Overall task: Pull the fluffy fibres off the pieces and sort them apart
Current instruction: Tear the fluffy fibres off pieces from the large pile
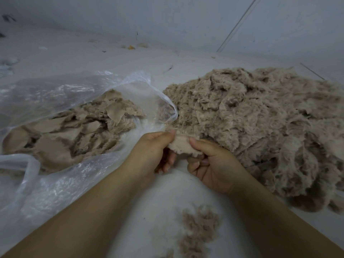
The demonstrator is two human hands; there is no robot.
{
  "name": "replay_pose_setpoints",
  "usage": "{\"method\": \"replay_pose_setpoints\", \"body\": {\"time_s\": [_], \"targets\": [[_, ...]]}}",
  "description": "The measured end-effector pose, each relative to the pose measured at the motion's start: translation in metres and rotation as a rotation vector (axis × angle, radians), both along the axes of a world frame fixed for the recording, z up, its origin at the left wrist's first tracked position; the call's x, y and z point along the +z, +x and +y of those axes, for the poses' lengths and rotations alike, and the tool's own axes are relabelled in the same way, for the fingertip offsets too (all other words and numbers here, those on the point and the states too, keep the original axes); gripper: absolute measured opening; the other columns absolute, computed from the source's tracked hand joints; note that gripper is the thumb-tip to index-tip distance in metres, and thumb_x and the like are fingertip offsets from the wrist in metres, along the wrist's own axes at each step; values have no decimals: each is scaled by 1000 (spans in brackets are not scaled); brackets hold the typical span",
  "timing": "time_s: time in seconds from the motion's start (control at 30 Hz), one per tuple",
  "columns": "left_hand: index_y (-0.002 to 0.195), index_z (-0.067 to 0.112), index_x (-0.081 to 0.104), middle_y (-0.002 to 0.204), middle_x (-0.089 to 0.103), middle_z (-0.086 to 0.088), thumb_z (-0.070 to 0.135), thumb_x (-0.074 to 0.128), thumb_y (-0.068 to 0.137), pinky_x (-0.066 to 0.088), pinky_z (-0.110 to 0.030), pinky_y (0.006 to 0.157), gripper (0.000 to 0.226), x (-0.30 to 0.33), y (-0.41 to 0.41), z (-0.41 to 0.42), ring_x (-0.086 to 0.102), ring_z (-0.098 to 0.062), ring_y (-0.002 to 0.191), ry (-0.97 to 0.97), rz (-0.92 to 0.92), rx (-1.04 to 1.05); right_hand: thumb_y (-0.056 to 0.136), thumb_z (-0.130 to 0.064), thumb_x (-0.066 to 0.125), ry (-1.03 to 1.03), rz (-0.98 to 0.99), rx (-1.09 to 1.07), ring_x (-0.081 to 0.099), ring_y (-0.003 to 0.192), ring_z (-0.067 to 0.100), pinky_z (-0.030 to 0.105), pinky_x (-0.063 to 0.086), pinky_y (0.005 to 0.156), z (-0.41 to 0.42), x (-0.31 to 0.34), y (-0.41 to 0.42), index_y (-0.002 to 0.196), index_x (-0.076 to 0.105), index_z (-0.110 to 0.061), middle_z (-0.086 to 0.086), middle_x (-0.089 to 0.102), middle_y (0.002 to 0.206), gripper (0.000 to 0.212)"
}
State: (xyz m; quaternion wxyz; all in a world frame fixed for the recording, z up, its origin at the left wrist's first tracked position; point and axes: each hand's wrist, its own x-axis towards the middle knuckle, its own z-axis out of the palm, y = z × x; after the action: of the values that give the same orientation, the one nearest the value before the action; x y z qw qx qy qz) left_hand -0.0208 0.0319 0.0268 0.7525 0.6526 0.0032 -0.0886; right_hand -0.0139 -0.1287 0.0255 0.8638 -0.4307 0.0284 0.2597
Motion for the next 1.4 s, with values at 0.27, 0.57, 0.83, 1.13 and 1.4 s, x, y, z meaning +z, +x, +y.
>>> {"method": "replay_pose_setpoints", "body": {"time_s": [0.27, 0.57, 0.83, 1.13, 1.4], "targets": [[64, 11, 58, 50, 52, -11, 44, 64, 87, 28, -20, 35, 41, 1, -1, 0, 40, -19, 33, 84, -35, -41, 76, -22, 62, -36, 31, -37, 40, 34, 3, 13, 35, 39, 1, 1, 0, 93, 62, -6, -4, 52, 49, 22], [66, 8, 67, 45, 48, -8, 26, 71, 84, 23, -15, 33, 26, 3, 2, 8, 32, -13, 31, 92, -59, -61, 79, -52, 59, 12, 111, -32, 24, 39, 3, 16, 37, 43, 0, -1, 5, 89, 63, -10, -3, 36, 53, 44], [60, 7, 66, 43, 48, -5, 32, 80, 63, 27, -16, 34, 28, 4, 4, 14, 36, -12, 32, 132, -57, -131, 80, -20, 61, 0, 22, -29, 26, 39, 3, 15, 34, 45, -1, -3, 3, 81, 53, -11, -5, 37, 53, 12], [94, 1, 62, 65, 58, -8, 18, 56, 97, 31, -20, 38, 18, 8, 14, 16, 43, -16, 40, -291, -176, 391, 82, -21, 59, -19, -3, -31, 28, 40, 3, 17, 38, 44, -2, -6, 4, 79, 64, 0, -3, 37, 54, 22], [87, 19, 62, 87, 56, 1, 19, 74, 81, 47, -21, 60, 14, -10, 16, 4, 56, -6, 66, 794, -377, 279, 82, -24, 59, 7, -4, -21, 29, 40, 2, 17, 38, 44, -1, -8, 6, 75, 68, -2, -4, 37, 53, 25]]}}
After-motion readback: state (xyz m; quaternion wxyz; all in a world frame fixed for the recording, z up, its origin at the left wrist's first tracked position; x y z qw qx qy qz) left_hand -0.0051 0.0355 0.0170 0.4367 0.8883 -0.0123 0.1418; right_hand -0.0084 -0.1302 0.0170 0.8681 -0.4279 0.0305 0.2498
